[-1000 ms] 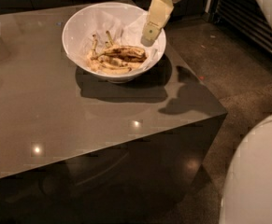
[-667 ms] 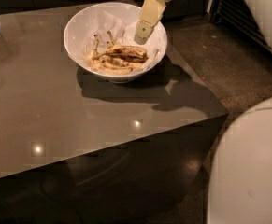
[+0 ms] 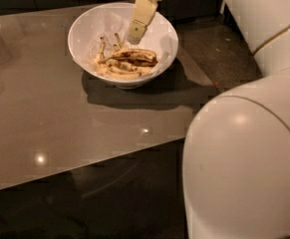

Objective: Pick banana from white bowl

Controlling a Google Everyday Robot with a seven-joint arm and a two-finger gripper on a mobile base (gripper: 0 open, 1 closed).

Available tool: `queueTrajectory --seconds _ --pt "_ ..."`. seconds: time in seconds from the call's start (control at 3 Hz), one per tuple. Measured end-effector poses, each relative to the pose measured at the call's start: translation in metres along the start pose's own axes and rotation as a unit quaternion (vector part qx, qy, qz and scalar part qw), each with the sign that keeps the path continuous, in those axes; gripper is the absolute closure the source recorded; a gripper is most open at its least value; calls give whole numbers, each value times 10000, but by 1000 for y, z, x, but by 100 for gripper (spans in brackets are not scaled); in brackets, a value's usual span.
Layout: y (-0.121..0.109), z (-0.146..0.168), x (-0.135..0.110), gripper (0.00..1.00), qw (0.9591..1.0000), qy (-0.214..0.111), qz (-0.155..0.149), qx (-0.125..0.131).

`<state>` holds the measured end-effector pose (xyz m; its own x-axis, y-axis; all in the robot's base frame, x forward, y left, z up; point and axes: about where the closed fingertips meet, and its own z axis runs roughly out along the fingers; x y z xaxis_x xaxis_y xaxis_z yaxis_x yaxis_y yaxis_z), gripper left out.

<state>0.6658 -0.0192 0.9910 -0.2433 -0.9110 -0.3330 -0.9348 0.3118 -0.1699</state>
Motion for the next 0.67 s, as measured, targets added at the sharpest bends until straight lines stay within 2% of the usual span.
queueTrajectory --seconds 0.33,0.67 --pt "-6 10 -9 6 10000 59 -10 5" --pt "-8 16 -13 16 10000 57 -20 -17"
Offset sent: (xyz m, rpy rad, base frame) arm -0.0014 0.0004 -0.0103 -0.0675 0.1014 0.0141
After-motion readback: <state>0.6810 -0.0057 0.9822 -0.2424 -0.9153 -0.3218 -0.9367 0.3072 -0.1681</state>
